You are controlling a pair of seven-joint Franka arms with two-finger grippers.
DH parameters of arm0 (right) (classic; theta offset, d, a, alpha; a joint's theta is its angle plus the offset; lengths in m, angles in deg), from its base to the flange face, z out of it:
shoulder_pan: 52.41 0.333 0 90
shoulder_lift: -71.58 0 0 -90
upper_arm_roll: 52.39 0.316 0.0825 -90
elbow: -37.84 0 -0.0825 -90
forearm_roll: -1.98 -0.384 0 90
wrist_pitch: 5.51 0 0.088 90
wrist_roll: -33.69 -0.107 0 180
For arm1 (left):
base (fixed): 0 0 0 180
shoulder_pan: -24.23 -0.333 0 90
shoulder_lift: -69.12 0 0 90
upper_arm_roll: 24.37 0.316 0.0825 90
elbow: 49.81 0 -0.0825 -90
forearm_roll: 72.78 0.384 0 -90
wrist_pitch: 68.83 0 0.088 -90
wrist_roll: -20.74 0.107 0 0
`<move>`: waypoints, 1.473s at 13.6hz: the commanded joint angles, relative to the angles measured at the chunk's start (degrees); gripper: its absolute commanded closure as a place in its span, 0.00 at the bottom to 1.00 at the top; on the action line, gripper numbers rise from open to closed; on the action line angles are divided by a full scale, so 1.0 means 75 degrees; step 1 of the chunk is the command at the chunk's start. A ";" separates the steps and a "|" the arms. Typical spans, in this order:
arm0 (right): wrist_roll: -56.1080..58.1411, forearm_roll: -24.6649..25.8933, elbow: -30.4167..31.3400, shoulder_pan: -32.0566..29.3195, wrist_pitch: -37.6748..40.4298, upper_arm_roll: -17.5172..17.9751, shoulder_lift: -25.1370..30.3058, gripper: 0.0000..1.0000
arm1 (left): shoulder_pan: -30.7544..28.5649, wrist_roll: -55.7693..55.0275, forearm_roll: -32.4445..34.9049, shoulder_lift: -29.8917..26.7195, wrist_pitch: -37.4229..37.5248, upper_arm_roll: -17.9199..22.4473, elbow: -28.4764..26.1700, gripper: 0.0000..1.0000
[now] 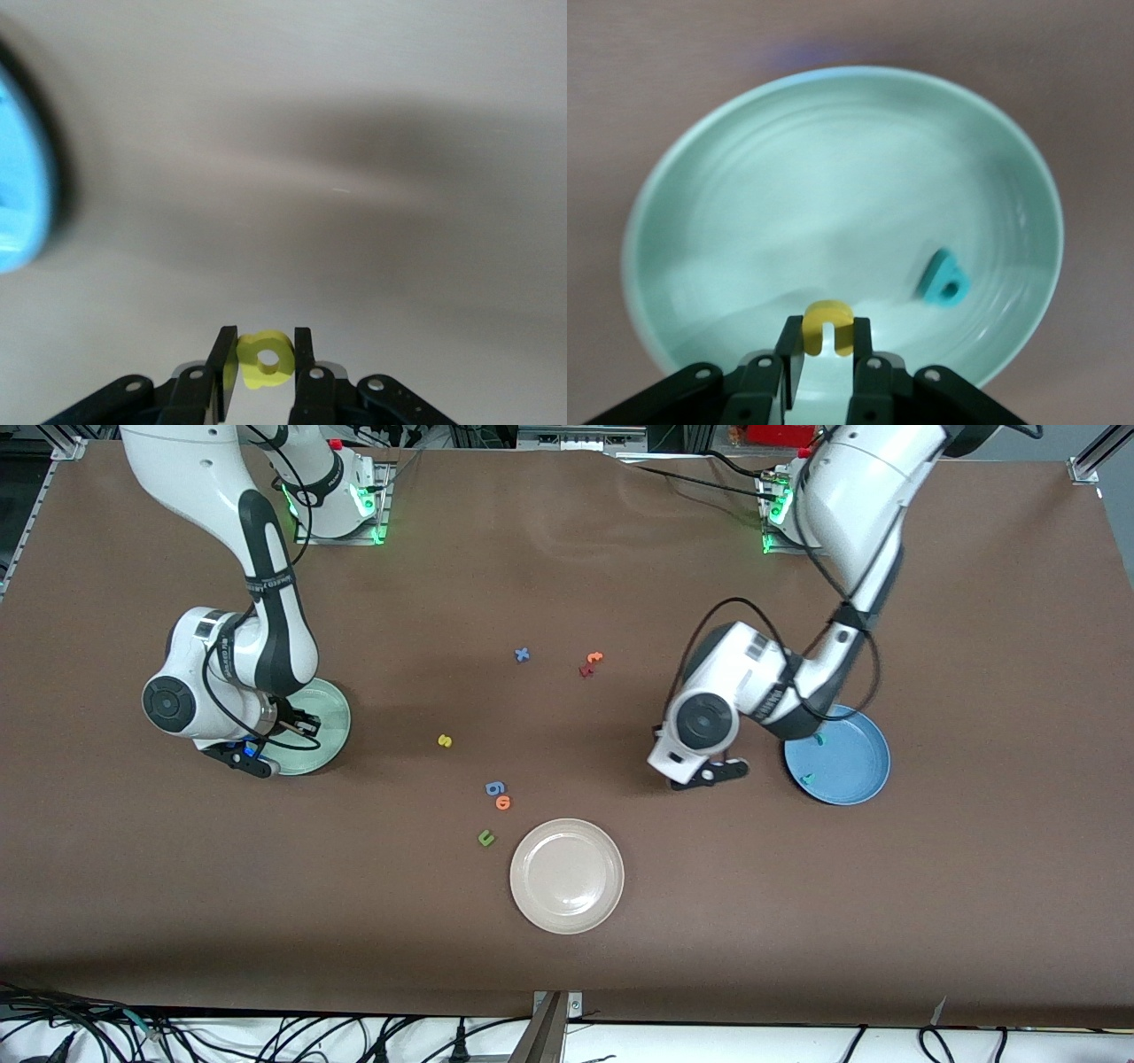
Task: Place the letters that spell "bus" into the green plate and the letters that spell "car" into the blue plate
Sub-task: 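Drop the d into the blue plate while the right gripper releases the n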
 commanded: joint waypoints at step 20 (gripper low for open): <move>-0.2165 -0.0303 -0.1470 0.0844 0.0904 0.0137 0.0099 0.01 | -0.2492 0.6692 0.1382 -0.0391 0.2408 -0.0044 0.0992 0.00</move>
